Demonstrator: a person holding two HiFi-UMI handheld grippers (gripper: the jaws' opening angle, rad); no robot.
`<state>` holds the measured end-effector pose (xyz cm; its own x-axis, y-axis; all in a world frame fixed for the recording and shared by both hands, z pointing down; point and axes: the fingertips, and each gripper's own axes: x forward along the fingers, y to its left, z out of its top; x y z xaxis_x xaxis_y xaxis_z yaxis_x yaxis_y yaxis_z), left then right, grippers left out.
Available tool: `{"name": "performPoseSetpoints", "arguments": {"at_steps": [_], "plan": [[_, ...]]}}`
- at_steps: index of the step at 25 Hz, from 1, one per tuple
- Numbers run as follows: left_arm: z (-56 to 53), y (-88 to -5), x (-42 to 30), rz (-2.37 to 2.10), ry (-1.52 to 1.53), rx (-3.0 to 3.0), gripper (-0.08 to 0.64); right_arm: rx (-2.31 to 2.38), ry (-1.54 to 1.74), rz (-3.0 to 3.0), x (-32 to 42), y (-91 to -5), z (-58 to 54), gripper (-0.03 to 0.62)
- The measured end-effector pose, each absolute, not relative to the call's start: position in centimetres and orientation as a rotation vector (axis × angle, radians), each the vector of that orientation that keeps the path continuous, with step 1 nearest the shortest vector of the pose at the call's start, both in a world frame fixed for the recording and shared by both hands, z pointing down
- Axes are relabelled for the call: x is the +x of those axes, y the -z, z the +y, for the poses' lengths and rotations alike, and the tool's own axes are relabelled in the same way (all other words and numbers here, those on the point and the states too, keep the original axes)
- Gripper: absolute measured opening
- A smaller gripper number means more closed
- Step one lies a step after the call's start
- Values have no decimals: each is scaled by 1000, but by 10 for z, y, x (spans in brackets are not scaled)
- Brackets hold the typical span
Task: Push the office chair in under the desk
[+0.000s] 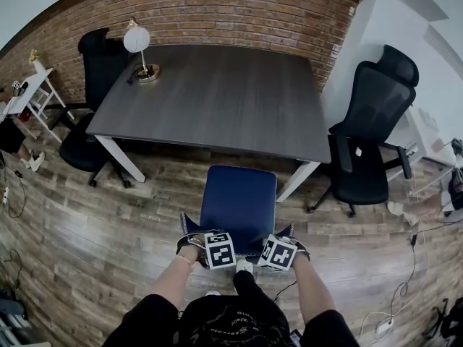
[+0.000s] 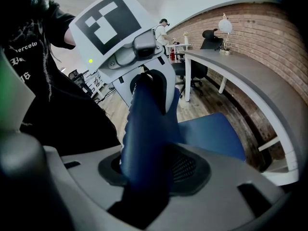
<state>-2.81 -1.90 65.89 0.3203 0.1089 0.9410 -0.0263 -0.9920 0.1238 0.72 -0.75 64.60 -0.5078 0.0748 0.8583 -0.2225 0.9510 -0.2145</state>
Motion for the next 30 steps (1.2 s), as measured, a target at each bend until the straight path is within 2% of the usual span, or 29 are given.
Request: {"name": "performPoseSetpoints", "arguments": {"at_steps": [30], "plan": [[-68, -658, -19, 73, -1769, 2437, 164, 85, -369, -2085, 16, -645, -57, 181]]}}
